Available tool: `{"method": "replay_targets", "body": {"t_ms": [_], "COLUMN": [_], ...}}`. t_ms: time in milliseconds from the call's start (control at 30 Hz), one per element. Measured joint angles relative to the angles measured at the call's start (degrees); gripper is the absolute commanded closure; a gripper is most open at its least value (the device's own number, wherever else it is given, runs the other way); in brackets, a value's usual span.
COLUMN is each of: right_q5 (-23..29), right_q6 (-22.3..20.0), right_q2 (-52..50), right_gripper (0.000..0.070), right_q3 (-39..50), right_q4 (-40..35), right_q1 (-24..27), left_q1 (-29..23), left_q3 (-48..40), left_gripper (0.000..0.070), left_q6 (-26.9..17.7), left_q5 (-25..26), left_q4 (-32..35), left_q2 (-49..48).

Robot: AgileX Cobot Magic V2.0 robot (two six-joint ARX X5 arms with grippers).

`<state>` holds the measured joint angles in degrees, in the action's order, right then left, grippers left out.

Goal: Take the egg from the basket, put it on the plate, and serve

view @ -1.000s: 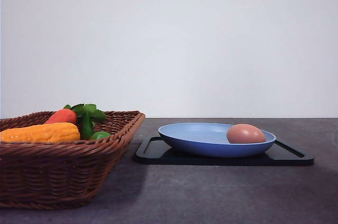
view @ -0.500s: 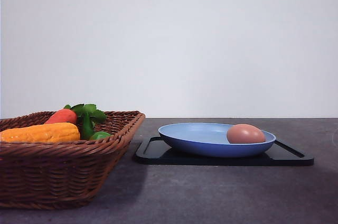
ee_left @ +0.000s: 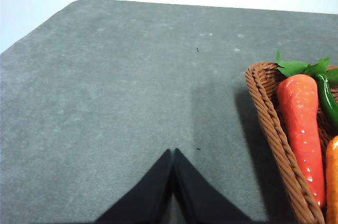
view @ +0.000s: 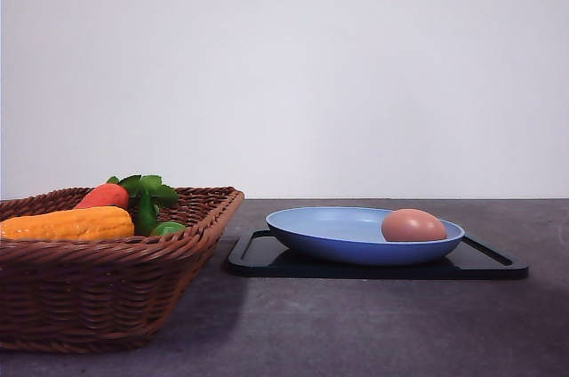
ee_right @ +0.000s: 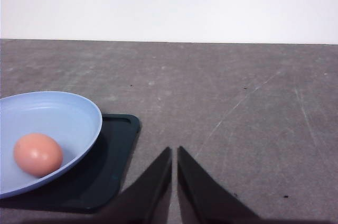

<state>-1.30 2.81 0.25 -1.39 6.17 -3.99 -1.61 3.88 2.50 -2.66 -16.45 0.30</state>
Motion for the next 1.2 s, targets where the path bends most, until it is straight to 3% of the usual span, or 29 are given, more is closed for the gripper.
{"method": "replay_targets", "body": {"t_ms": [1200], "right_q5": [0.0], "right_q6": [0.0], "right_q2": [0.0], "right_gripper": [0.0700], "right_q3": [0.0], "right_q4": [0.0], "right_q1": [0.0], "left_q1": [0.0], "left_q3": [0.0], "left_gripper": [0.0700], "left_q6": [0.0], "left_q5": [0.0], "left_q4": [0.0], "left_q2": [0.0]}}
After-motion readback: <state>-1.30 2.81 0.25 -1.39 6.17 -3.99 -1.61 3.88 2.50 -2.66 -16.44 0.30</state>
